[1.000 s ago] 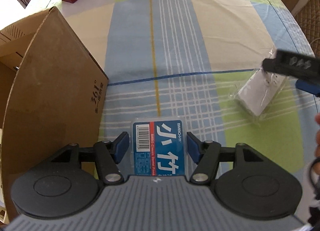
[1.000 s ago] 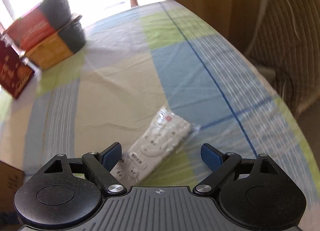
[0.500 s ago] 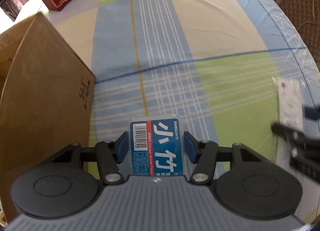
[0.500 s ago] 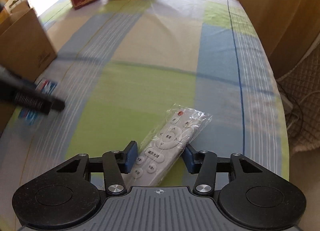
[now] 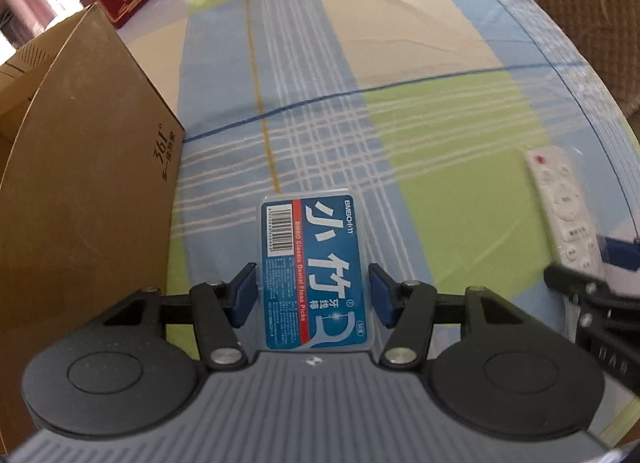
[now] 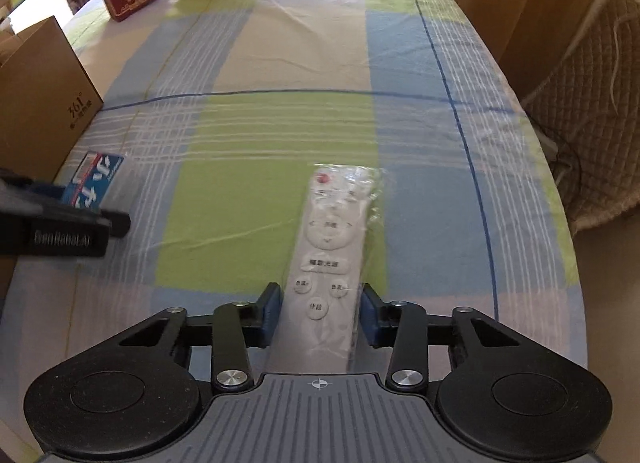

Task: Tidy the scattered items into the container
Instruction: 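Grasp the bagged white remote with the right gripper, then carry the floss pack and the remote over the cardboard box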

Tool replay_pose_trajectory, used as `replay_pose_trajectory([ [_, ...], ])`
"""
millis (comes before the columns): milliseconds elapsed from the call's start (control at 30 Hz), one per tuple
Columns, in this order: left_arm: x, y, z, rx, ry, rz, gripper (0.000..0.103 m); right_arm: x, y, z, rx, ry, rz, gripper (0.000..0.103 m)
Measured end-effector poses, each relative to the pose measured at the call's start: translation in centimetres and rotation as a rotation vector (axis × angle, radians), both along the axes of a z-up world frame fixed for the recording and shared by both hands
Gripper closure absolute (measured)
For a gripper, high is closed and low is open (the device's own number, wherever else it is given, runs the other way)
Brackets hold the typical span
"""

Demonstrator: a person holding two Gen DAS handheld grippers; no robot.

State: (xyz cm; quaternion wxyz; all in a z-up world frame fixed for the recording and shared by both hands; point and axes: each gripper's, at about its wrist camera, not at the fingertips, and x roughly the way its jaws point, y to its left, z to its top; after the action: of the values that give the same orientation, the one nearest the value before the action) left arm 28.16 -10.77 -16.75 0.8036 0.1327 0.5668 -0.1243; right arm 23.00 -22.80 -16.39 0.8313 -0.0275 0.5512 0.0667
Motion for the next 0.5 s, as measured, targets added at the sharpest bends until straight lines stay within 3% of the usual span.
replay_pose_trajectory([
  [100, -1.1, 0.5, -0.1, -0.027, 0.017, -0.006, 0.050, -0.9, -0.1, 0.2, 0.029, 0.026, -0.011, 0.061],
  [233, -3.1, 0.9, 0.5, -0.054, 0.004, -0.018, 0.050, -2.4, -1.7, 0.7, 0.190, 0.091, -0.102, 0.061],
  [500, -8.2, 4.6, 6.9, -0.105, -0.102, 0.021, 0.050, -6.1, -1.3, 4.3, 0.457, 0.086, -0.175, 0.061],
])
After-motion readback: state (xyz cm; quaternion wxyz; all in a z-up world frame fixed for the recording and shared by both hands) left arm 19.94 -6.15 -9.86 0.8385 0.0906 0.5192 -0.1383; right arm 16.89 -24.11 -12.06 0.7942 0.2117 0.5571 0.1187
